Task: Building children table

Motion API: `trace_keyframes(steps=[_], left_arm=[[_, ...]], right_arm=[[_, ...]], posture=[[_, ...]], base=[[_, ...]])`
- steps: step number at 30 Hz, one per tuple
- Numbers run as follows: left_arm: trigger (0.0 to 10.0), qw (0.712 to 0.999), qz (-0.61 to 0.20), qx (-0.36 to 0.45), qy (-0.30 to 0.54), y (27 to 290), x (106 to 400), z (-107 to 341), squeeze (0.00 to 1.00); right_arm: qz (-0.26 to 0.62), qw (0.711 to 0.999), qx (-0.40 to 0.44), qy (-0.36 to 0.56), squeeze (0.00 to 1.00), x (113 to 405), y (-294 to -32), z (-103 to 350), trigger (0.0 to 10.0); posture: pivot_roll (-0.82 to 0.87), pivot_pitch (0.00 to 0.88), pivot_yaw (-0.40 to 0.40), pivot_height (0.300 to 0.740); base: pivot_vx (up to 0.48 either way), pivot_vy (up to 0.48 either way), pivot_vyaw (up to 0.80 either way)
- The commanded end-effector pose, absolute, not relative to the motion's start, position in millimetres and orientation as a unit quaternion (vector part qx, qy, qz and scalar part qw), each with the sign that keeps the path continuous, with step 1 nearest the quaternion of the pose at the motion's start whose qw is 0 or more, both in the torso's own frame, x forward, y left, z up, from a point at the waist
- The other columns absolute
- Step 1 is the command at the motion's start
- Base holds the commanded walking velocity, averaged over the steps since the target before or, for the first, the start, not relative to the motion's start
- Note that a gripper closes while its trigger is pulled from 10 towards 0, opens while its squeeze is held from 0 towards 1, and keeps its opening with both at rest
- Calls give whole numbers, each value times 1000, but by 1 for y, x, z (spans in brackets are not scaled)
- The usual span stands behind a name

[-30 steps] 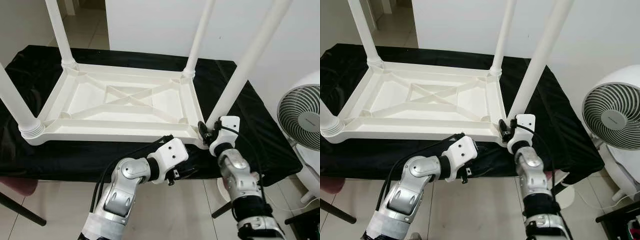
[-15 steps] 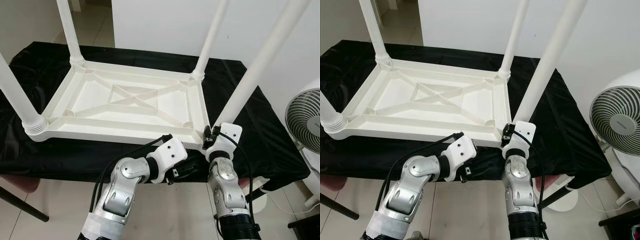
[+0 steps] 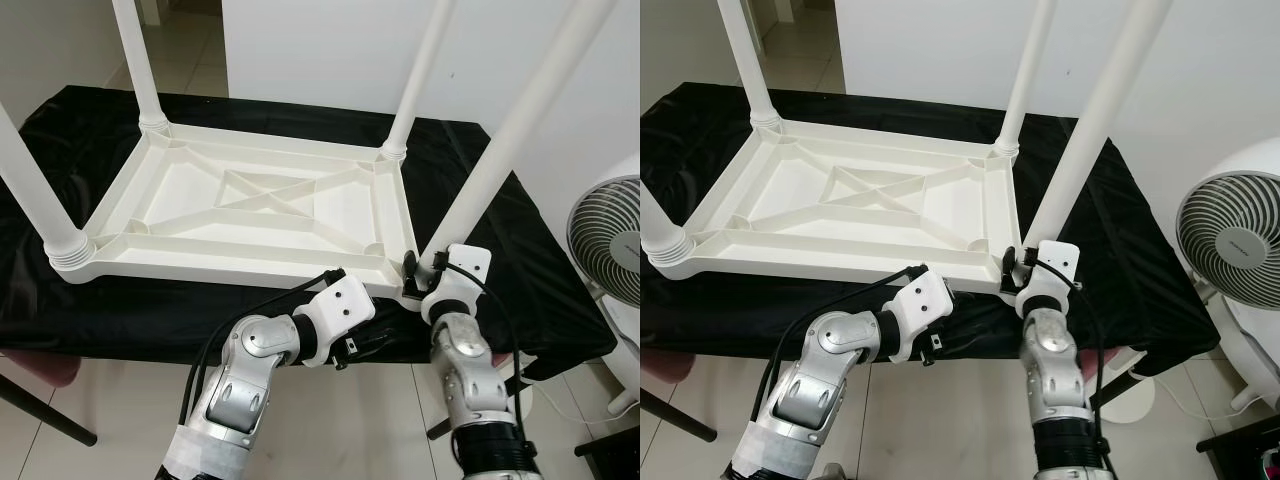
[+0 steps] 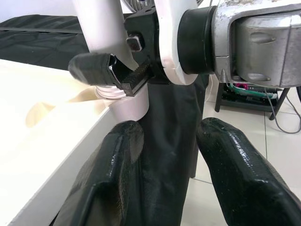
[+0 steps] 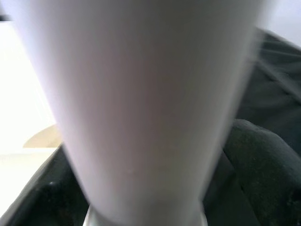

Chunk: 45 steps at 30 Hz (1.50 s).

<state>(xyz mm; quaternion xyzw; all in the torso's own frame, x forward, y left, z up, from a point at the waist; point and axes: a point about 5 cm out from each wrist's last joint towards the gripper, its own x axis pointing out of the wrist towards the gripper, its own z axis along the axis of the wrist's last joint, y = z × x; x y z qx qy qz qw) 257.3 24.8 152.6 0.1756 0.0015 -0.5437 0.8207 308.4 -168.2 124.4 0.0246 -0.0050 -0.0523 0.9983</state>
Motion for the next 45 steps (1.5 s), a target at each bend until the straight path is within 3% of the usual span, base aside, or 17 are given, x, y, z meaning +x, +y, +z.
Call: trace_keyframes(steps=[1, 8, 12, 13, 15, 27, 28, 29, 30, 31, 32, 45], left_arm=[[10000, 880, -449, 148, -28, 17, 263, 159, 0], [10000, 880, -449, 149, -30, 17, 264, 159, 0], [10000, 880, -449, 149, -30, 17, 264, 159, 0], [10000, 880, -451, 149, -30, 16, 265, 159, 0], [10000, 879, -452, 148, -30, 16, 265, 160, 0], [10000, 883, -445, 149, -30, 18, 267, 161, 0], [10000, 883, -445, 149, -30, 18, 267, 161, 0], [10000, 883, -445, 149, -30, 18, 267, 161, 0], [10000, 883, -445, 150, -30, 18, 267, 161, 0], [10000, 883, -445, 150, -30, 18, 267, 161, 0], [10000, 882, -445, 153, -30, 19, 268, 161, 0], [10000, 880, -448, 154, -30, 17, 266, 160, 0]], right_arm=[[-46, 998, 30, -5, 1000, 309, -175, 124, 10000], [124, 992, 5, 4, 1000, 316, -174, 127, 10000], [150, 989, -3, 7, 1000, 315, -174, 127, 10000], [194, 980, -27, 15, 0, 316, -174, 126, 10000], [236, 970, -60, 26, 0, 320, -177, 124, 10000], [267, 957, -98, 49, 0, 326, -193, 116, 10000], [273, 955, -103, 52, 0, 326, -194, 115, 8510], [273, 955, -103, 52, 0, 326, -194, 115, 8510], [277, 953, -106, 55, 0, 326, -196, 113, 2941], [277, 953, -106, 55, 0, 326, -196, 113, 2941], [280, 953, -102, 57, 0, 325, -196, 112, 0], [256, 963, -71, 37, 0, 323, -199, 112, 0]], posture=[[105, 19, -91, 740], [100, 15, -84, 740], [100, 15, -84, 740], [94, 17, -79, 740], [93, 23, -78, 740], [105, 32, -79, 740], [104, 33, -76, 740], [104, 33, -76, 740], [105, 33, -75, 740], [105, 33, -75, 740], [105, 33, -74, 740], [96, 41, -74, 740]], base=[[0, 0, 0], [0, 0, 0], [0, 0, 0], [0, 0, 0], [0, 0, 0], [0, 0, 0], [0, 0, 0], [0, 0, 0], [0, 0, 0], [0, 0, 0], [0, 0, 0], [0, 0, 0]])
